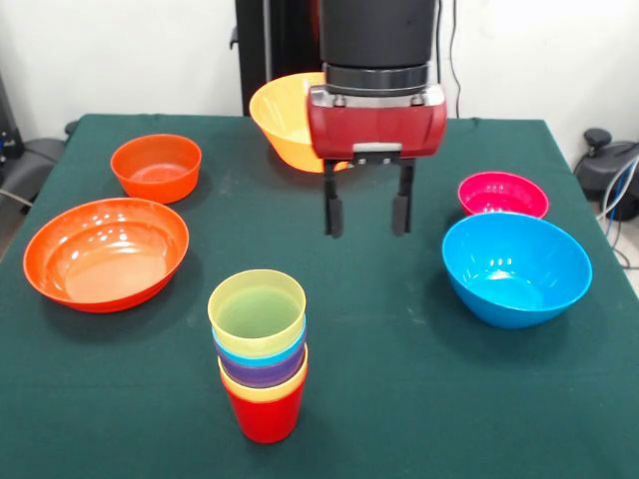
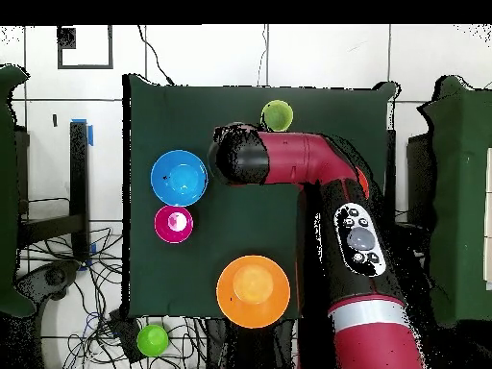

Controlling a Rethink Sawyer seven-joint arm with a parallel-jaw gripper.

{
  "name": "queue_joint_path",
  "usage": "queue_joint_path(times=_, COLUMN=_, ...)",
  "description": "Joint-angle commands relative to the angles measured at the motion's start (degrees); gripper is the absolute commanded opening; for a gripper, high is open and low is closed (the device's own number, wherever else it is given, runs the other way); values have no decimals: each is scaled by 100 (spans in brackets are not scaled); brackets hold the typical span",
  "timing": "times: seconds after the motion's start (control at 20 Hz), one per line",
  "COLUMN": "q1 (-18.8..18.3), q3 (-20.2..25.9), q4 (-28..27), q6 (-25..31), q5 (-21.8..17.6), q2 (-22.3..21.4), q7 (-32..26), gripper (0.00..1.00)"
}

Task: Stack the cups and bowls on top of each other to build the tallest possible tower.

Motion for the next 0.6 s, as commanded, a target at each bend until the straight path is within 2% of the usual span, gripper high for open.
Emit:
queue_joint_path(times=0.05, q1=185, q3=89, q4=636, q6=805, q5=157, q2=19, q7=429, gripper=100)
queue_joint_path(times=0.35, q1=369, q3=-15, q4=740, q6=695, q5=325, q2=78, q7=685, gripper=100)
queue_joint_path(times=0.6, q1=745, q3=-346, q4=756, q6=506, q5=411, q2=219, q7=1113, gripper=100)
